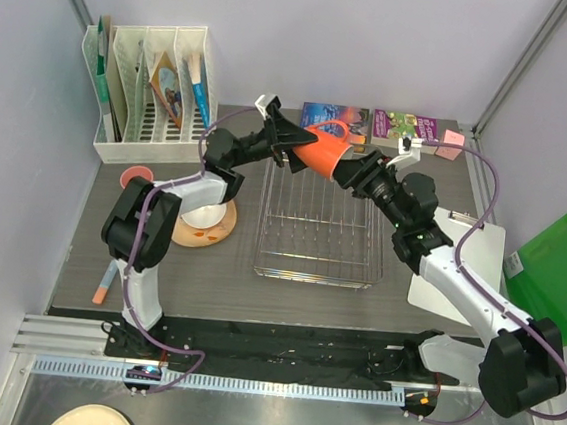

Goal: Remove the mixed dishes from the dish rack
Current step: Place the cup at the center of the board.

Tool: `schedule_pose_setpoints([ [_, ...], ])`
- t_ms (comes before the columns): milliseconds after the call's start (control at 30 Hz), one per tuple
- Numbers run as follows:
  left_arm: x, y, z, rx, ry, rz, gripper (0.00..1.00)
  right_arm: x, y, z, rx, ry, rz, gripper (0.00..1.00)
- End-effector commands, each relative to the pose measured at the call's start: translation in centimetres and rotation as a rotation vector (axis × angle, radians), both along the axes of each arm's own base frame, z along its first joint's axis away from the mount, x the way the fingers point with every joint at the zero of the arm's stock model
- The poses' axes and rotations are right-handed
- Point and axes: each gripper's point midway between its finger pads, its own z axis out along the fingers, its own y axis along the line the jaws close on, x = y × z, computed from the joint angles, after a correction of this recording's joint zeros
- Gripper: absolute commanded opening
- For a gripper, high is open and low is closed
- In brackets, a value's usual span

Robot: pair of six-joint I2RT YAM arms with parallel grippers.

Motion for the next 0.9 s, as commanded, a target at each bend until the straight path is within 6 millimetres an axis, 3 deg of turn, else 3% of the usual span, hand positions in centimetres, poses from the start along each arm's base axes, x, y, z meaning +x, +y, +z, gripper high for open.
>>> schedule_pose_setpoints([
  [0, -5.7, 2.1, 7.1, -0.166, -0.334, -0.011, 0.0, 0.2, 0.4, 4.6, 0.048, -0.123, 0.026, 0.42],
  [167, -5.6, 1.2, 5.5, -0.069, -0.316, -0.001, 0.0, -0.4, 0.1, 5.0, 0.043, -0.152, 0.027, 0.36],
  [233, -4.5, 0.3, 3.3, 0.014, -0.266, 0.014, 0.0, -1.0, -0.3, 5.9, 0.041, -0.19, 0.017, 0.33],
  [367, -4.0, 0.1, 2.3, 0.037, -0.26, 0.044, 0.0, -1.4, -1.5, 6.8, -0.02, -0.198, -0.033, 0.11],
  [400, -3.7, 0.1, 2.0, 0.053, -0.254, 0.051, 0.0, -1.4, -2.0, 6.4, -0.04, -0.174, -0.057, 0.06],
  [467, -3.5, 0.0, 1.9, 0.066, -0.257, 0.067, 0.0, -2.1, -2.7, 7.6, -0.052, -0.199, -0.078, 0.01],
  [600, -2.9, -0.1, 1.6, 0.127, -0.279, 0.114, 0.04, -3.4, -3.6, 8.9, -0.066, -0.21, -0.095, 0.01],
  [633, -2.4, -0.3, 0.7, 0.17, -0.279, 0.13, 0.08, -3.5, -3.8, 9.3, -0.066, -0.213, -0.102, 0.01],
  [667, -1.9, -0.3, 0.5, 0.195, -0.277, 0.156, 0.2, -4.0, -4.1, 10.0, -0.063, -0.227, -0.108, 0.01],
  [733, -1.3, -0.3, 0.3, 0.237, -0.29, 0.191, 0.3, -4.2, -5.0, 10.4, -0.074, -0.217, -0.15, 0.01],
  [767, -0.4, -0.2, -0.9, 0.296, -0.294, 0.233, 0.39, -4.3, -5.5, 10.7, -0.077, -0.221, -0.173, 0.01],
  [833, 0.5, 0.3, -0.7, 0.354, -0.34, 0.298, 0.48, -5.1, -6.6, 12.0, -0.092, -0.236, -0.211, 0.01],
  [867, 2.0, 1.0, -2.4, 0.462, -0.39, 0.377, 0.6, -4.9, -7.8, 12.2, -0.099, -0.229, -0.275, 0.01],
])
